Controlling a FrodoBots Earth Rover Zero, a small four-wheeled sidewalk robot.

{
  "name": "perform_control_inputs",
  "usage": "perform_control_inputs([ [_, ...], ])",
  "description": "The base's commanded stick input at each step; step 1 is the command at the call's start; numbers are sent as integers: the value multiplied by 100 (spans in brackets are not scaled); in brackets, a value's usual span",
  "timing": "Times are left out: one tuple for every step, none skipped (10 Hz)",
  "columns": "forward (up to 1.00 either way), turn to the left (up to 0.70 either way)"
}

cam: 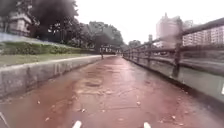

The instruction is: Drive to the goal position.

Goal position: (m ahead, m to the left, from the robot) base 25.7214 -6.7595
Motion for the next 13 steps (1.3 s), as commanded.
perform_control_inputs([
  [50,0],
  [50,0],
  [50,0],
  [50,0],
  [50,0],
  [50,0],
  [50,0],
  [50,0],
  [50,0],
  [50,0],
  [50,0],
  [50,0],
  [50,0],
])
